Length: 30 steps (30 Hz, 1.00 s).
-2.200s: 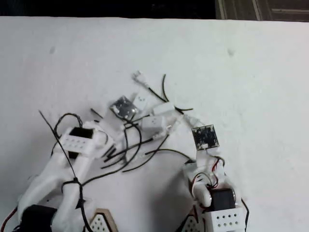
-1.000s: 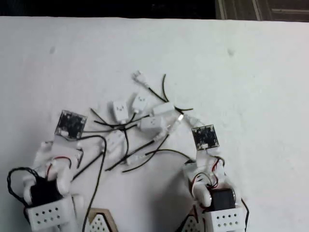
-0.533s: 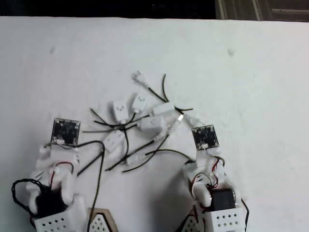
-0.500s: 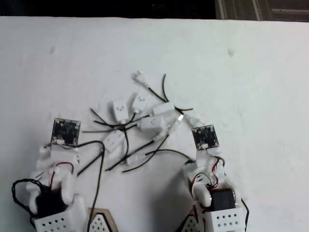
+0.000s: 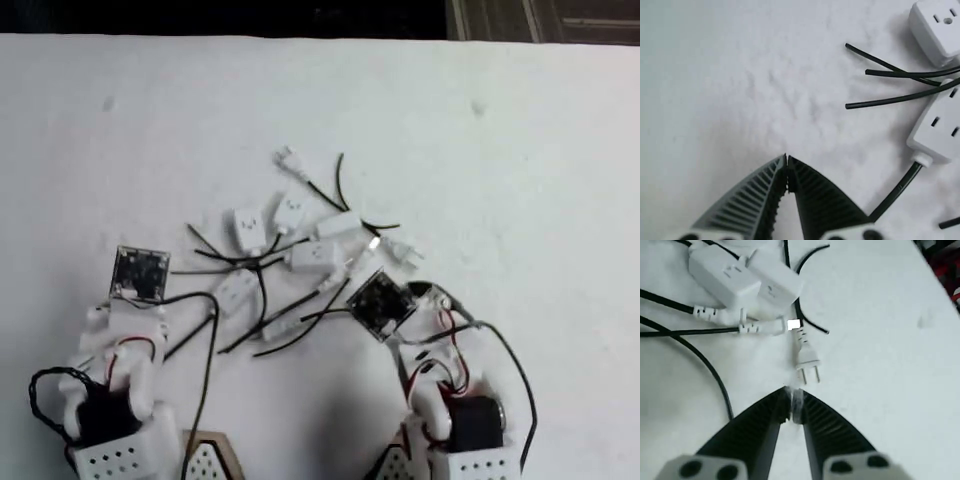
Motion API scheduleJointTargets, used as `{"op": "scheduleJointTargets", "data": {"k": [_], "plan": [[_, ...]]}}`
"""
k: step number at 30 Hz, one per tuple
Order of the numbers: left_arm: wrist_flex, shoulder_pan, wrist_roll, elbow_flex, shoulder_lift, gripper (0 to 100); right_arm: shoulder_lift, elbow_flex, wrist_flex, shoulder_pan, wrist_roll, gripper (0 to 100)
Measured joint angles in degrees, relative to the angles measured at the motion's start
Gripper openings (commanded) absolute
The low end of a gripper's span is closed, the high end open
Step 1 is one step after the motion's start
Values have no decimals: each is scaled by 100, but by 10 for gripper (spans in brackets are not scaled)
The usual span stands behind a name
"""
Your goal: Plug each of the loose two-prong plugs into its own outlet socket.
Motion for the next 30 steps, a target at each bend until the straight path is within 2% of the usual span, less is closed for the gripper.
{"op": "scheduleJointTargets", "data": {"k": [6, 13, 17, 21, 25, 30], "plan": [[0, 0, 0, 0, 0, 27, 1266, -1415, 123, -18, 501, 47], [0, 0, 0, 0, 0, 27, 4431, -3138, 123, -18, 1556, 55], [0, 0, 0, 9, 0, 27, 6101, -3798, 123, -123, 2382, 157], [0, 0, 0, 114, 0, 27, 7305, -4202, 123, -431, 2681, 265], [0, -9, 0, 114, 0, 27, 8202, -4545, 123, -782, 2831, 279], [0, 0, 0, 123, 0, 27, 9037, -5020, 123, -923, 3376, 279]]}}
